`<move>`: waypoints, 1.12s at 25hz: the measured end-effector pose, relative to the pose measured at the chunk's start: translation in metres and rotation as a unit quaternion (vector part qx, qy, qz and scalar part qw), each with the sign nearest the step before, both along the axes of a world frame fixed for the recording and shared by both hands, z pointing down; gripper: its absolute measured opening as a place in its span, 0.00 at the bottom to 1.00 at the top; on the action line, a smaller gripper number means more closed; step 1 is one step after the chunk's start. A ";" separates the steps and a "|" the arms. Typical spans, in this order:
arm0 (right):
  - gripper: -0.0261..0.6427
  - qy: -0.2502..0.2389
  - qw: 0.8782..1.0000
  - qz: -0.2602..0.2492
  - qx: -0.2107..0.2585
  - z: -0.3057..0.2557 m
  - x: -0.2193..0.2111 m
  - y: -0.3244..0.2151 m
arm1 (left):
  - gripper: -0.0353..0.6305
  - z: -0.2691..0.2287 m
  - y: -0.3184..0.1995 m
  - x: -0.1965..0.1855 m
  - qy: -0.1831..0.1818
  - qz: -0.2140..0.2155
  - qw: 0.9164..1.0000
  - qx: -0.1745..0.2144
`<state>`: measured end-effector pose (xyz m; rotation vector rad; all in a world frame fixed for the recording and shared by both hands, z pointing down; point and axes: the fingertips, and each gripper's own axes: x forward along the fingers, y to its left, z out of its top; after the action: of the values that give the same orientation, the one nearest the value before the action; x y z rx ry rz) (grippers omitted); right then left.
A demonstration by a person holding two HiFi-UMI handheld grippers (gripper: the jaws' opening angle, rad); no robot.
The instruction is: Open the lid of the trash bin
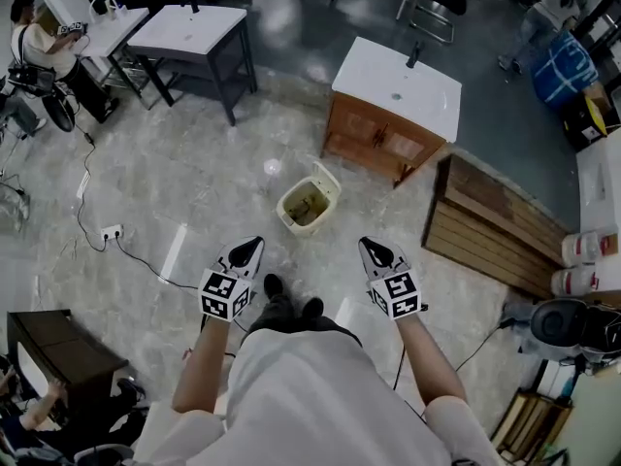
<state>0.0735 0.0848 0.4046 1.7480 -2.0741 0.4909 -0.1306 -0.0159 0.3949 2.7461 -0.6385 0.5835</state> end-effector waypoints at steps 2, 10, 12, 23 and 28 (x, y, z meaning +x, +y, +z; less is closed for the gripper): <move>0.09 0.002 1.000 0.003 0.006 -0.006 -0.003 0.002 | 0.08 -0.006 0.000 -0.008 0.001 0.000 1.000 0.005; 0.09 0.011 0.998 0.035 0.042 -0.030 -0.019 -0.001 | 0.08 -0.030 -0.006 -0.042 0.022 0.012 0.999 0.030; 0.09 0.008 0.997 0.051 0.051 -0.036 -0.022 -0.004 | 0.08 -0.033 -0.008 -0.049 0.023 0.019 0.999 0.033; 0.09 0.010 0.993 0.085 0.082 -0.064 -0.037 -0.014 | 0.08 -0.052 -0.032 -0.066 0.045 0.037 0.997 0.044; 0.09 0.012 0.993 0.089 0.082 -0.065 -0.033 -0.018 | 0.08 -0.052 -0.041 -0.059 0.052 0.039 0.997 0.044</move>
<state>0.0409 0.0664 0.3396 2.0352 -2.0013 0.3564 -0.1891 -0.0572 0.3426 2.8730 -0.5467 0.4364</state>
